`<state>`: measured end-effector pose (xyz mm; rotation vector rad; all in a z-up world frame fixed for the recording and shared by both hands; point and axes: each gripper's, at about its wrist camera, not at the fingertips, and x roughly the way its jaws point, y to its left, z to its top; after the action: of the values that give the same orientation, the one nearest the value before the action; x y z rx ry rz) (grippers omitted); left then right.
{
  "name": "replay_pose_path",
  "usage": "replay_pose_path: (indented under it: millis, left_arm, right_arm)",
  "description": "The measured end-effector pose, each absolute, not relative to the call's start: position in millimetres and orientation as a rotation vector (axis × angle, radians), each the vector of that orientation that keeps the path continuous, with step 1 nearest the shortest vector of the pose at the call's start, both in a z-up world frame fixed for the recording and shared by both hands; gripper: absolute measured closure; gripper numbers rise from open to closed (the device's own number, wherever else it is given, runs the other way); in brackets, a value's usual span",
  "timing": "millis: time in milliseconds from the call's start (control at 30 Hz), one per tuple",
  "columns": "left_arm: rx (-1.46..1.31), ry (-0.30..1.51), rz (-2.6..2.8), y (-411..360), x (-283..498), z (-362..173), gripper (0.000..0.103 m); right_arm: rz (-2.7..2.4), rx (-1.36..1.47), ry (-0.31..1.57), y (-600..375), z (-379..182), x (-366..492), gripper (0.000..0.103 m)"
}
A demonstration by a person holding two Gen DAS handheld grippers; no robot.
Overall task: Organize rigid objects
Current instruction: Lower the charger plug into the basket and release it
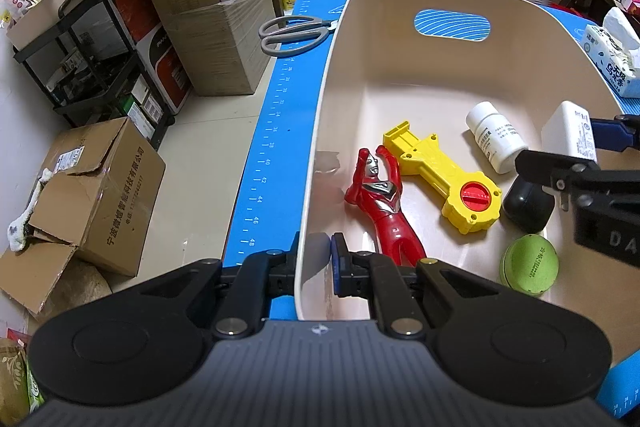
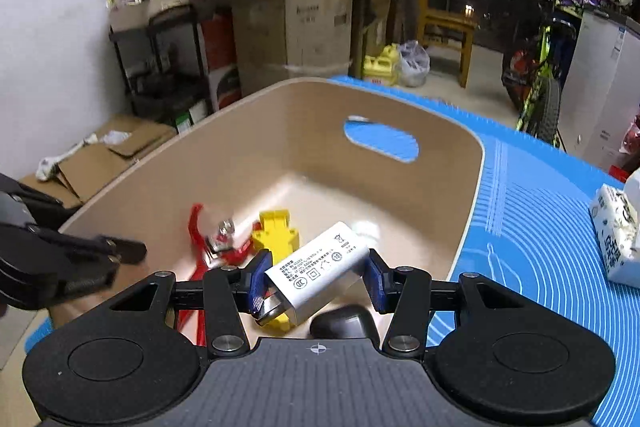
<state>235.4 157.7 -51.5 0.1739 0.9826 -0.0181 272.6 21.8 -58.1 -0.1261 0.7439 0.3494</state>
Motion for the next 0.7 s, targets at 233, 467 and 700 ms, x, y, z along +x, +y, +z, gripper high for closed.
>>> replay_pose_path:
  millis: [233, 467, 700]
  left_arm:
    - [0.173, 0.976, -0.021, 159, 235, -52, 0.089]
    - [0.136, 0.938, -0.026, 156, 222, -42, 0.048]
    - [0.121, 0.844, -0.030, 135, 196, -5, 0.033]
  right_arm:
    - [0.362, -0.113, 0.714, 19, -51, 262, 0.039]
    - [0.306, -0.090, 0.625, 0, -18, 235, 0.026]
    - [0.191, 0.024, 0.579, -40, 16, 193, 0.019]
